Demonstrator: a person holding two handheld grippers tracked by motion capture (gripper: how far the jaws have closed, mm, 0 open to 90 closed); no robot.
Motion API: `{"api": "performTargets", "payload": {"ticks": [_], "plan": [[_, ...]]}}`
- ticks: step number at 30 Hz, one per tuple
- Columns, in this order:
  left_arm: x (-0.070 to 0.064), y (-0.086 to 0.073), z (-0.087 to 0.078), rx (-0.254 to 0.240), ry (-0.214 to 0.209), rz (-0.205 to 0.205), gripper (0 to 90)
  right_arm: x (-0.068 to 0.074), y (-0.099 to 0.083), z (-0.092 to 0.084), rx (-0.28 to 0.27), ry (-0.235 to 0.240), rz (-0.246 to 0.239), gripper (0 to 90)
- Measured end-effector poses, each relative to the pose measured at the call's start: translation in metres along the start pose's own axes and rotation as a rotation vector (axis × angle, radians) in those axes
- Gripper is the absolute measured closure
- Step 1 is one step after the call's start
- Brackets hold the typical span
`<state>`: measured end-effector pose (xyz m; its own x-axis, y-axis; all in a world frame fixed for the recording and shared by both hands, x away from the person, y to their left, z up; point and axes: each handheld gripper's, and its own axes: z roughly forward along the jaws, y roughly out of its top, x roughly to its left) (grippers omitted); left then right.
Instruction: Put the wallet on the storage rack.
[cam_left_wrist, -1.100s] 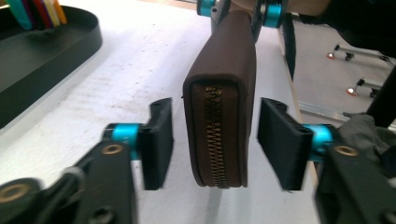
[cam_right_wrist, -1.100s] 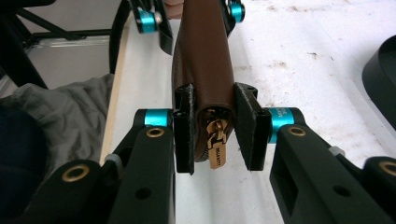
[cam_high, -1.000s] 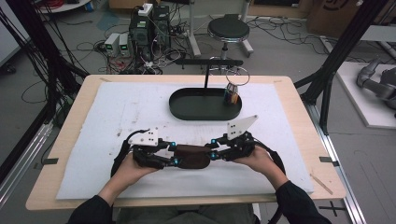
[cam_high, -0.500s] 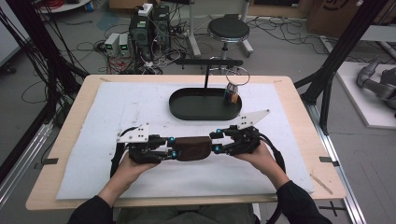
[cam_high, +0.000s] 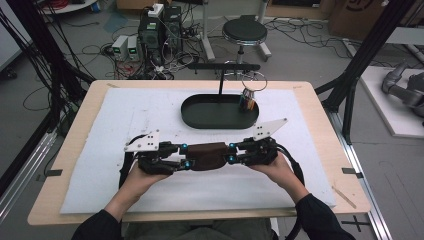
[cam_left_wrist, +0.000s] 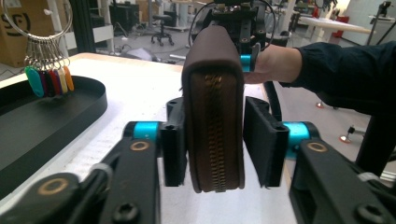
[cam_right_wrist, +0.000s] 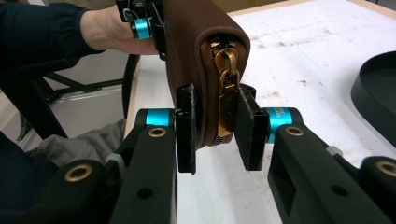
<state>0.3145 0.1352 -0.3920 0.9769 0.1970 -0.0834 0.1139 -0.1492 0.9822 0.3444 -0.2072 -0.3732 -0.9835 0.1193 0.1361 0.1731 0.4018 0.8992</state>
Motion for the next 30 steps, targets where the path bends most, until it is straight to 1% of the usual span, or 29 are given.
{"api": "performTargets", "payload": {"ticks": [2,7,9,11,12,13,14,16,17,18,19,20,21,22,23,25,27,28,30], "plan": [[0.0,0.002,0.001,0.014,0.002,0.017,62.3,0.0,0.0,-0.001,-0.003,0.001,-0.004,73.6],[0.001,0.004,0.001,0.018,0.0,0.022,65.8,0.001,0.0,-0.002,-0.002,-0.008,-0.014,73.1],[0.001,0.006,0.002,0.012,0.004,0.025,66.5,0.001,0.001,-0.003,-0.006,-0.013,-0.016,70.9],[0.001,0.008,0.003,0.009,0.009,0.034,66.8,0.001,0.002,-0.005,-0.011,-0.028,-0.022,67.4],[0.001,0.008,0.003,0.009,0.009,0.034,67.0,0.001,0.002,-0.005,-0.011,-0.028,-0.022,67.4],[0.001,0.009,0.004,0.007,0.018,0.043,67.1,0.0,0.002,-0.008,-0.023,-0.059,-0.015,59.3],[0.002,0.011,0.005,0.01,0.027,0.052,67.1,-0.001,0.002,-0.01,-0.037,-0.077,-0.005,56.6],[0.004,0.014,0.005,0.005,0.04,0.055,67.2,-0.004,0.001,-0.018,-0.06,-0.115,0.009,51.7],[0.006,0.017,0.006,-0.002,0.058,0.06,67.2,-0.006,0.001,-0.022,-0.07,-0.135,0.013,50.1],[0.006,0.017,0.006,-0.002,0.058,0.06,67.2,-0.006,0.001,-0.022,-0.07,-0.135,0.013,50.1],[0.007,0.018,0.007,-0.008,0.068,0.063,67.2,-0.007,0.0,-0.026,-0.078,-0.154,0.028,48.4],[0.009,0.022,0.008,-0.008,0.093,0.063,67.2,-0.011,-0.003,-0.035,-0.093,-0.202,0.038,44.1],[0.011,0.024,0.009,-0.013,0.104,0.06,67.1,-0.014,-0.005,-0.04,-0.102,-0.232,0.046,41.7],[0.011,0.024,0.009,-0.013,0.104,0.06,67.1,-0.015,-0.006,-0.044,-0.11,-0.264,0.056,41.0],[0.013,0.027,0.011,-0.014,0.138,0.069,67.2,-0.017,-0.008,-0.049,-0.118,-0.305,0.062,40.9],[0.017,0.03,0.013,-0.016,0.16,0.069,67.1,-0.021,-0.012,-0.059,-0.128,-0.39,0.082,39.5],[0.02,0.033,0.016,-0.012,0.196,0.071,67.1,-0.024,-0.016,-0.068,-0.131,-0.49,0.108,38.2],[0.022,0.034,0.017,-0.005,0.203,0.075,67.1,-0.025,-0.019,-0.072,-0.137,-0.527,0.119,37.7],[0.024,0.037,0.02,-0.007,0.23,0.074,67.2,-0.027,-0.022,-0.079,-0.133,-0.614,0.141,37.8]]}}
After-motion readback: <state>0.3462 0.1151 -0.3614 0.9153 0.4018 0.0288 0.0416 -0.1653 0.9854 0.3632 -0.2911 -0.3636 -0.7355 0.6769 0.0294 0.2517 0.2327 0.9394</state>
